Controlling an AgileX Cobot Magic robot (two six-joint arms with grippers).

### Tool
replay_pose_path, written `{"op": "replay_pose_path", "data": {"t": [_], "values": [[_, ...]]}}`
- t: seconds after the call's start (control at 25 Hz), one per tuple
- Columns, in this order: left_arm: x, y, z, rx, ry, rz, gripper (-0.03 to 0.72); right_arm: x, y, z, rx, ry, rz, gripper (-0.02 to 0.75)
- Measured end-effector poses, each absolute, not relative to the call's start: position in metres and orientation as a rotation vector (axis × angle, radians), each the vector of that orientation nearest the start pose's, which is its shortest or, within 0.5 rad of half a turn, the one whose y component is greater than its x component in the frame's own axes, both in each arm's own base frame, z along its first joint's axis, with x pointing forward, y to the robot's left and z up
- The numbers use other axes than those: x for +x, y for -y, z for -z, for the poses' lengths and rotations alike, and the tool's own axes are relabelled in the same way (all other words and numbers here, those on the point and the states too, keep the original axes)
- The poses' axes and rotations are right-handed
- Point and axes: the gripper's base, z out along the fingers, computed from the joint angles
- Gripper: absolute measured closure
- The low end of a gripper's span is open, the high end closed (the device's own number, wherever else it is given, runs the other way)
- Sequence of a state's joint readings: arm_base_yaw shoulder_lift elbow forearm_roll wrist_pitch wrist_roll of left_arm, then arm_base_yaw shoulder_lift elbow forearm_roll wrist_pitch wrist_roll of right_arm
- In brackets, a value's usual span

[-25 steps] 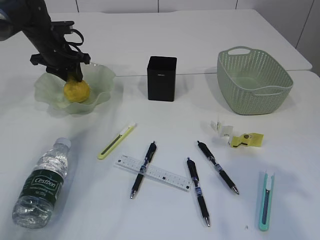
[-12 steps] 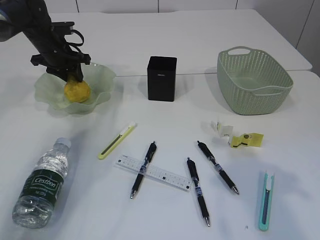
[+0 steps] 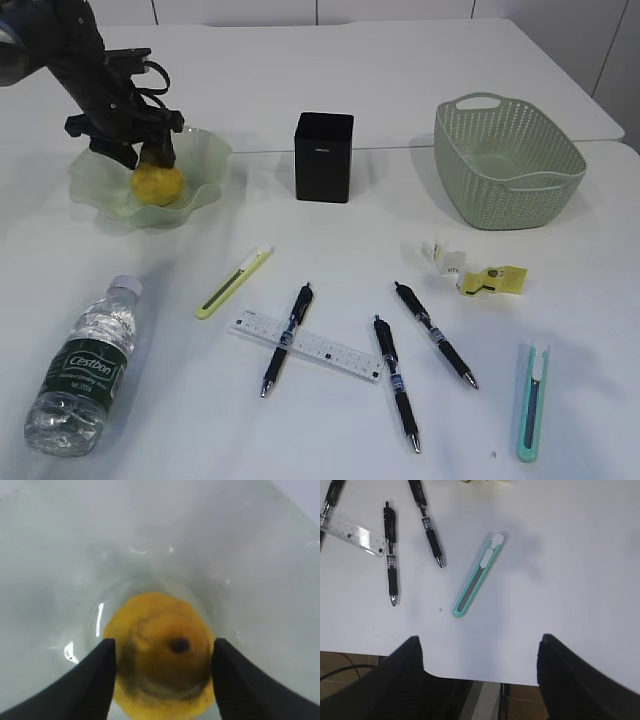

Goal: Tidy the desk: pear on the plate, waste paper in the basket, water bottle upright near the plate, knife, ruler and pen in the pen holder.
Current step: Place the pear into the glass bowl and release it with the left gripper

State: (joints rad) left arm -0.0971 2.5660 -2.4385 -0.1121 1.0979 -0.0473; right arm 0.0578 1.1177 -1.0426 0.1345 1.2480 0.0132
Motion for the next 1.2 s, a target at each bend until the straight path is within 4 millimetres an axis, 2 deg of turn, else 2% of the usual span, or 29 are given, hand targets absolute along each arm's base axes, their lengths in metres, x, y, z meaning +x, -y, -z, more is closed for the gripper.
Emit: {"op": "replay_pose_path", "data": {"t": [0.16,0.4,0.6,0.92,1.2], "values": [[0.543,0.063,-0.174,0.023,-2.717,0.213,0.216,0.190,-0.023,-0.334,-0.033,-2.805,-0.206,0.186],[0.542,0.064,-0.179,0.022,-2.713,0.222,0.202,0.190,-0.023,-0.334,-0.033,-2.805,-0.206,0.187],[0.537,0.061,-0.210,0.035,-2.667,0.191,0.201,0.190,-0.023,-0.334,-0.028,-2.805,-0.207,0.187],[0.519,0.054,-0.258,0.055,-2.671,0.120,0.200,0.190,-0.023,-0.334,-0.003,-2.806,-0.211,0.187],[0.498,0.043,-0.319,0.035,-2.571,0.116,0.200,0.190,-0.023,-0.334,0.000,-2.806,-0.211,0.187]]}}
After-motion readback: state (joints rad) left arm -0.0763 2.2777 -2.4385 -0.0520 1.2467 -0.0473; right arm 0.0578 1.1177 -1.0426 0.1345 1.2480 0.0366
